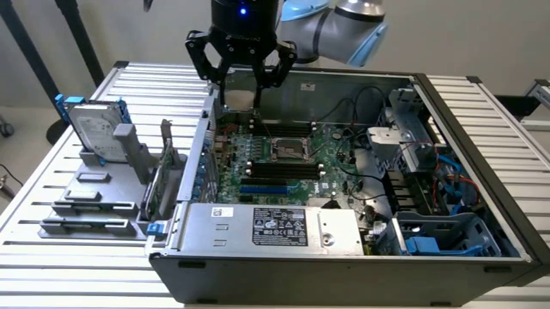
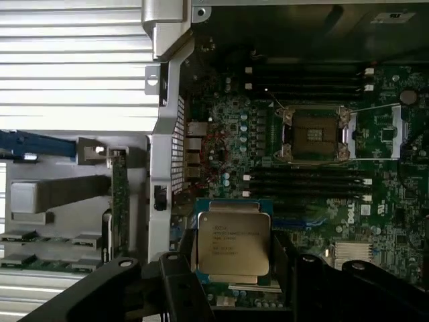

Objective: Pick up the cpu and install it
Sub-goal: 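Pick up the cpu and move it towards the insertion slot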

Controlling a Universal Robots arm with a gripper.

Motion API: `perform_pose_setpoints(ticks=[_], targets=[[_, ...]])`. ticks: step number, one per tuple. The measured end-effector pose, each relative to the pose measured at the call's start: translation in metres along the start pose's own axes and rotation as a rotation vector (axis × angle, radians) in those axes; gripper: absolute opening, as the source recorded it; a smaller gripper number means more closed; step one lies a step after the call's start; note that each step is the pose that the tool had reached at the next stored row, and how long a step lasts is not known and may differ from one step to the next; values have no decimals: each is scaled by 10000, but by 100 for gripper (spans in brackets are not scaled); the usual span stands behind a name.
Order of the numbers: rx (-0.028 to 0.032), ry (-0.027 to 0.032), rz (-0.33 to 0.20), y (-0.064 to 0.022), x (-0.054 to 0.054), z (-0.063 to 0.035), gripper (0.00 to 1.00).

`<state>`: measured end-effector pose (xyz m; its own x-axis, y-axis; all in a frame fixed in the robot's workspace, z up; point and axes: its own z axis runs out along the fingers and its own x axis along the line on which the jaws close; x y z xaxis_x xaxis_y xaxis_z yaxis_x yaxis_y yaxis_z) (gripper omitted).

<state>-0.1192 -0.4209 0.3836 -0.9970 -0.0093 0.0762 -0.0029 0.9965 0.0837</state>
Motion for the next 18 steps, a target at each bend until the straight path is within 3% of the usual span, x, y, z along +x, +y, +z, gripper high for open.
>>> perform_pose_setpoints(ticks=[8,18], targets=[[-16,0,0,133,-307,99,54],[-35,-1,-3,359,-568,270,54]])
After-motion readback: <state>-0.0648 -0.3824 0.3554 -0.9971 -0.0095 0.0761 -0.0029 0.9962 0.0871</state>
